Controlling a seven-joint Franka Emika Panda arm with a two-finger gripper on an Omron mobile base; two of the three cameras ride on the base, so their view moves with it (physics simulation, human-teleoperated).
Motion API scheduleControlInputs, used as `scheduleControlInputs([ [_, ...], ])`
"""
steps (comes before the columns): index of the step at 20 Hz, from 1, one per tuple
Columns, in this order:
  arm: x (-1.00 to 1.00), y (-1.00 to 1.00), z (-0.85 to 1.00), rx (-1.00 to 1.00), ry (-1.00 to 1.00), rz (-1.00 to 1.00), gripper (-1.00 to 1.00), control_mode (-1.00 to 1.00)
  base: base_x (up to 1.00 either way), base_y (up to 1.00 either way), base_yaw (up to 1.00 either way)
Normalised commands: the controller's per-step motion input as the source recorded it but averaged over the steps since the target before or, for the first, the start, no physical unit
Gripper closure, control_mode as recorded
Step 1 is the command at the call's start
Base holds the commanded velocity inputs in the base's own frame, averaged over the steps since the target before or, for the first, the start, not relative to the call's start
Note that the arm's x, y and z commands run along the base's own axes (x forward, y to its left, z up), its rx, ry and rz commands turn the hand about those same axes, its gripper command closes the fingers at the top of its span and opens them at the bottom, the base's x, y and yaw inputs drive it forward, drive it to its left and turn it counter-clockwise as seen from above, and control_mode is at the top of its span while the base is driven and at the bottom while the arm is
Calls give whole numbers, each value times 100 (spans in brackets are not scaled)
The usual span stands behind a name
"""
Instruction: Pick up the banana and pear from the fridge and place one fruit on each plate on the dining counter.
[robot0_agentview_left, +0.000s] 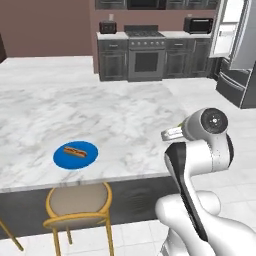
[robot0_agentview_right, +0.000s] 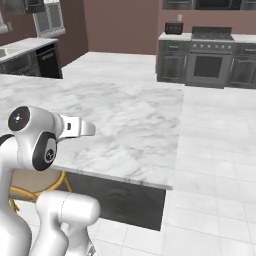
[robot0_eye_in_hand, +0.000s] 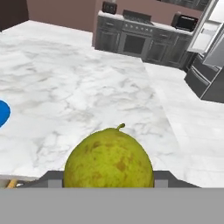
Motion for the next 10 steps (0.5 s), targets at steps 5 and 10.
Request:
scheduleControlInputs([
  [5, 0, 0, 0, 0, 0, 0, 100, 100, 60, 17, -13],
  [10, 0, 0, 0, 0, 0, 0, 100, 100, 39, 14, -1],
])
